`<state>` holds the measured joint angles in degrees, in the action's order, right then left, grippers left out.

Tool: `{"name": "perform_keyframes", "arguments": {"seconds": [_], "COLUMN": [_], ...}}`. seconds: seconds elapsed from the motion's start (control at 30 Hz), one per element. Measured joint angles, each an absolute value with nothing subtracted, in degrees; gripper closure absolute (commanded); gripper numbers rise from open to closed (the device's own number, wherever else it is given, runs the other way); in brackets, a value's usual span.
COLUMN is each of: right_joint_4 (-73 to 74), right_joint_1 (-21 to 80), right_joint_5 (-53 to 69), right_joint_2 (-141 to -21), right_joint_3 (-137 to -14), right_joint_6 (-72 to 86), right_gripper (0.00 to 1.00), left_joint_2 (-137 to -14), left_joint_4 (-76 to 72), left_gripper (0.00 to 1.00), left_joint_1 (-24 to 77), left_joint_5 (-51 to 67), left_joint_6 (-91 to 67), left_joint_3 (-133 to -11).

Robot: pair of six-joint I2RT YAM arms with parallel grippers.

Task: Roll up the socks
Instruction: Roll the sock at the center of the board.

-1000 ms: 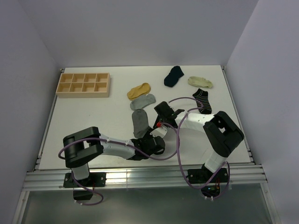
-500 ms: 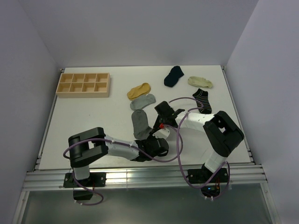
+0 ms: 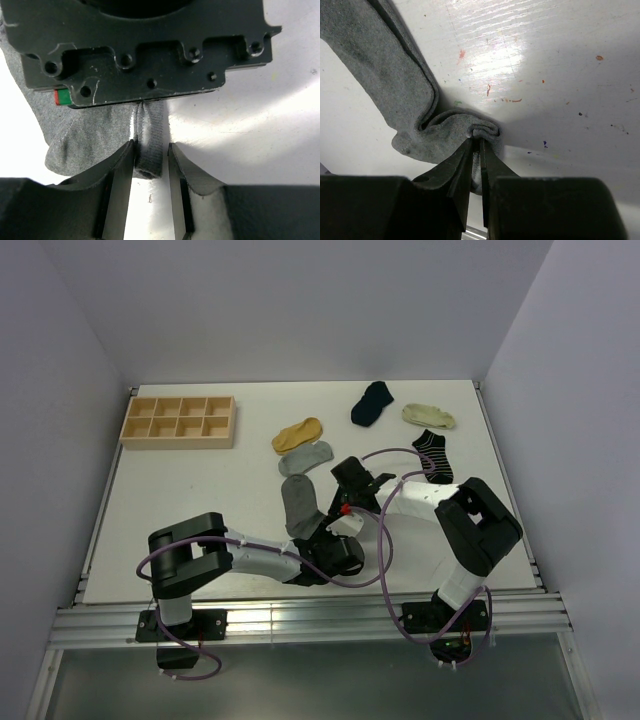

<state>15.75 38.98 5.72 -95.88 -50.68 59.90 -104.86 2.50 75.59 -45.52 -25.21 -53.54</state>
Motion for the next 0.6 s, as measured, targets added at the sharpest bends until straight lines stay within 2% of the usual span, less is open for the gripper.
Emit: {"name": "perform_keyframes", "arguments": {"seconds": [0.37, 0.47, 0.6], "right_joint_4": [15.62, 15.62, 15.55], "right_joint_1": [38.96, 38.96, 38.94], "right_joint_5": [5.91, 5.96, 6.02], "right_joint_2": [-95.92, -95.92, -95.92], "right_joint_3": [-50.68, -50.68, -50.68], "right_joint_6": [59.48, 59.44, 59.29], "right_gripper": [0.82, 0.82, 0.82], "left_joint_2": [-104.90, -105.41, -106.00], "left_joint_4": [5.17, 5.39, 5.30], "left_gripper": [0.63, 0.69, 0.85], "left_joint_1": [75.75, 75.75, 75.79], "left_joint_5": [-46.39, -46.41, -46.39], "left_joint_6": [-26.02, -26.39, -27.11], "left_joint_3": [-54.22, -54.59, -54.92]}}
